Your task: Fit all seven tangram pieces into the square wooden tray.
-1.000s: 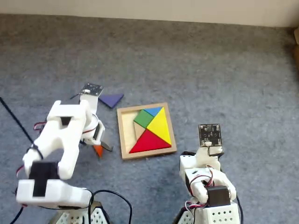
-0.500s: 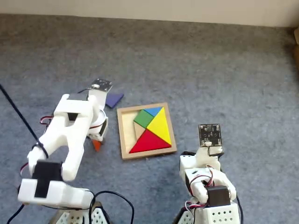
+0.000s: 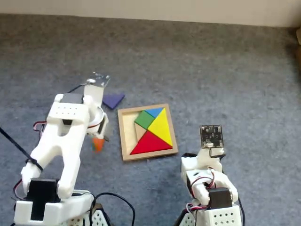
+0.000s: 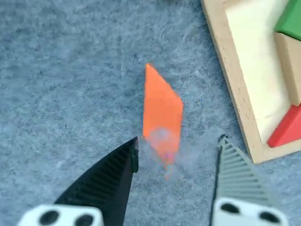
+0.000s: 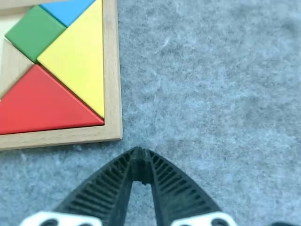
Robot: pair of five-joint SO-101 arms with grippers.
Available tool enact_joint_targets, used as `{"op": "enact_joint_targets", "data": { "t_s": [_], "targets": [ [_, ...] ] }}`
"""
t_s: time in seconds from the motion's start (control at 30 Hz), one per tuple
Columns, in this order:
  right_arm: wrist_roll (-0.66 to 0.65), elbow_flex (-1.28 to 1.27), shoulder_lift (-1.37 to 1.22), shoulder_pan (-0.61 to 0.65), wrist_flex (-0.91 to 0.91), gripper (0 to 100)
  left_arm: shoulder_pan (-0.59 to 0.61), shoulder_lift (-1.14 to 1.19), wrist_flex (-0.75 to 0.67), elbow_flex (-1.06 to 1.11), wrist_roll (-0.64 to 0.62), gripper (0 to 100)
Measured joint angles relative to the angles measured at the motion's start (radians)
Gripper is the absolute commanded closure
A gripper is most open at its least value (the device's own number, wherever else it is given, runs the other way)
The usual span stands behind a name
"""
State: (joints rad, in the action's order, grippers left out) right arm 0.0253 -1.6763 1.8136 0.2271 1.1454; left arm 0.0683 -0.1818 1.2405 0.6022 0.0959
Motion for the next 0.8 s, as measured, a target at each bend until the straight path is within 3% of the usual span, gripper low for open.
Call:
{"op": "enact_joint_targets", "data": {
  "t_s": [0.47,0.6,0.8],
  "targets": [
    [0.000,0.000,0.000,0.000,0.000,99.5,-0.034,0.000,-0.029,0.000,0.000,72],
    [0.000,0.000,0.000,0.000,0.000,99.5,-0.034,0.106,-0.058,0.009,0.000,72],
    [0.000,0.000,0.000,0.000,0.000,99.5,-0.031,0.287,-0.051,-0.069,0.000,80]
  ]
}}
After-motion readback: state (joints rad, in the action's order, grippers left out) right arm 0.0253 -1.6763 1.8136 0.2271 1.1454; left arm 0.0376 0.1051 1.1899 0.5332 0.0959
